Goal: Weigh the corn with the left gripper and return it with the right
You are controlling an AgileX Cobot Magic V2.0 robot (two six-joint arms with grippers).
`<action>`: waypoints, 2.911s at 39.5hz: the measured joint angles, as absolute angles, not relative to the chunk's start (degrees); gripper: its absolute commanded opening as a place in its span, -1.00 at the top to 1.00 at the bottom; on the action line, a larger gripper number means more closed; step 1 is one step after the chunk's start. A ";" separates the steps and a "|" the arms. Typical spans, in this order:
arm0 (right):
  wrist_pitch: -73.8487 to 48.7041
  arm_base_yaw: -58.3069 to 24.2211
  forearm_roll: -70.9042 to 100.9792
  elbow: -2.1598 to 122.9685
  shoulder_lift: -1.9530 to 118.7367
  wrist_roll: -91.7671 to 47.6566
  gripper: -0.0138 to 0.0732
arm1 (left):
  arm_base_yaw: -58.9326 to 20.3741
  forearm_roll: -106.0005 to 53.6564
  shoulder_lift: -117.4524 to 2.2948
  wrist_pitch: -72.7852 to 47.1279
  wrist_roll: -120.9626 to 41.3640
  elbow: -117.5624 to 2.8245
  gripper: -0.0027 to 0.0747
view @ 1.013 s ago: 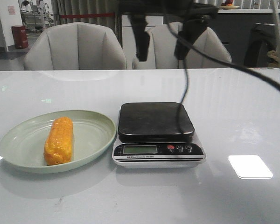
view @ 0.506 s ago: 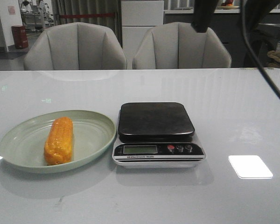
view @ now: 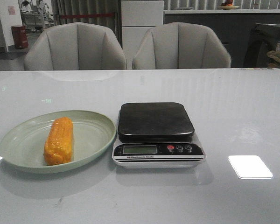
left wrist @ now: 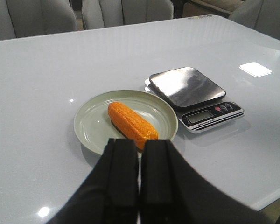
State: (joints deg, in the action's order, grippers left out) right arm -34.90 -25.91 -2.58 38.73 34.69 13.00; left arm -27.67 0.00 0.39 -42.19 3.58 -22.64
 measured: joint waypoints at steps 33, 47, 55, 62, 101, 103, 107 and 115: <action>-0.55 -25.91 -3.83 5.85 3.25 12.87 0.40 | -27.67 0.00 0.39 -42.19 3.58 -22.64 0.64; -1.20 -25.91 -3.87 6.11 3.34 12.77 0.32 | -27.67 0.00 0.39 -42.19 3.58 -22.64 0.64; -1.20 -25.91 -3.87 6.11 3.34 12.77 0.32 | -27.67 0.00 0.39 -42.19 3.58 -22.64 0.64; -1.20 -25.91 -3.87 6.11 3.34 12.77 0.32 | -27.67 0.00 0.39 -42.19 3.58 -22.64 0.64; -1.32 -25.91 -3.87 6.11 3.34 12.77 0.32 | -2.71 7.11 0.39 -7.00 3.58 0.42 0.64; -1.32 -25.91 -3.87 6.11 3.34 12.77 0.32 | -2.34 6.17 0.39 -4.20 3.58 0.42 0.64; -1.32 -25.91 -3.87 6.11 3.34 12.77 0.32 | -2.01 3.45 0.39 -3.40 3.58 0.42 0.64; -1.32 -25.91 -3.87 6.11 3.34 12.77 0.32 | -1.92 1.71 0.39 -3.35 3.58 0.42 0.64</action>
